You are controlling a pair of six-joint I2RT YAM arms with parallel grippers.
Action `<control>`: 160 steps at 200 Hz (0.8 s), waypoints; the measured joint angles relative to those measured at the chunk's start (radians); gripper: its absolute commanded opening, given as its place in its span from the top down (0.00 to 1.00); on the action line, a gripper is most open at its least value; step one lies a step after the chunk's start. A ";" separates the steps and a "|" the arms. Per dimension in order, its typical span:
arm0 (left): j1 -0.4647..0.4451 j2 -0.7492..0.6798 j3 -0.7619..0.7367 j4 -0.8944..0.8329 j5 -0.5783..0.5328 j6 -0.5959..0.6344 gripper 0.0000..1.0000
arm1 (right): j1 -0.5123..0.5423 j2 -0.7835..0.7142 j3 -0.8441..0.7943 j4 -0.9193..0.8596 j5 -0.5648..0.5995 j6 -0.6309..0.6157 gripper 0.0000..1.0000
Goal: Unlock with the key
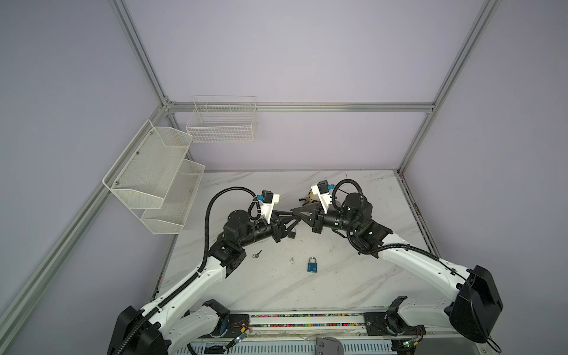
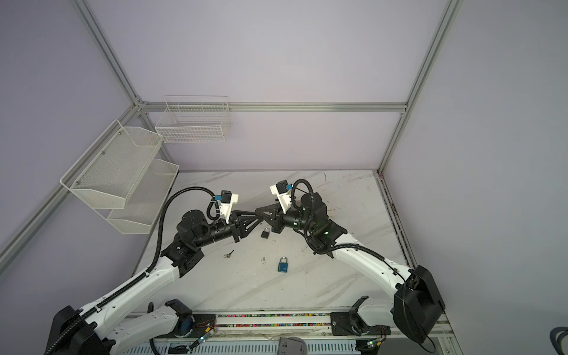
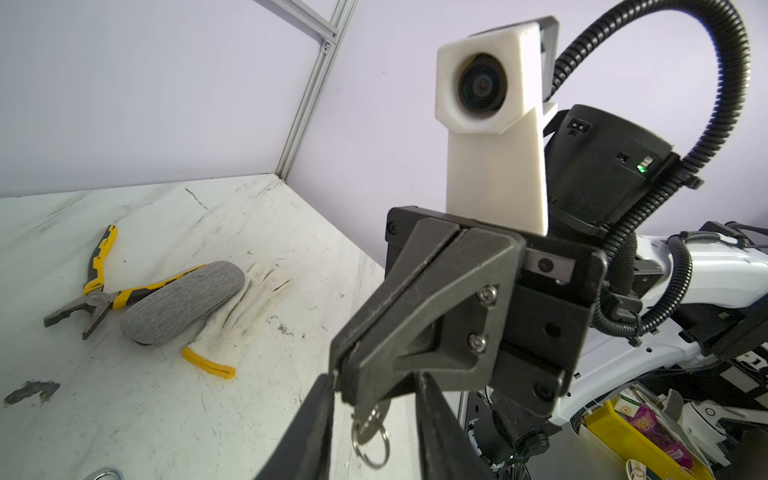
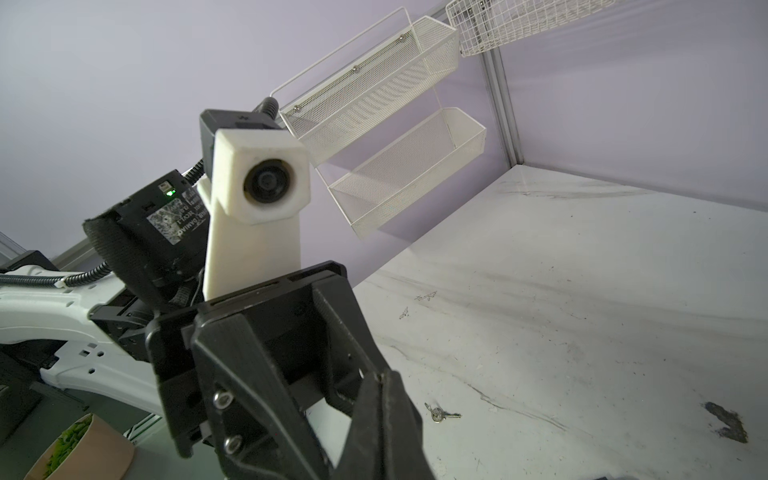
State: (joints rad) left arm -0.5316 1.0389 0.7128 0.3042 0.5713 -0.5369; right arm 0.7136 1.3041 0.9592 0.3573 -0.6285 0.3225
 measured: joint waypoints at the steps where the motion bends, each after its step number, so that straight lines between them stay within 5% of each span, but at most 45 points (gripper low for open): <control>1: 0.000 0.001 0.000 0.001 0.000 0.000 0.71 | 0.000 0.000 0.000 0.000 -0.001 0.002 1.00; 160: 0.002 0.019 0.000 0.059 0.035 -0.017 0.95 | -0.035 0.000 0.000 0.063 -0.082 0.066 1.00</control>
State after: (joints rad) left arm -0.5301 1.0584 0.7128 0.3634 0.6067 -0.5537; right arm 0.6785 1.3037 0.9596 0.4198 -0.7105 0.3882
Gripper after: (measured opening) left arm 0.060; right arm 0.045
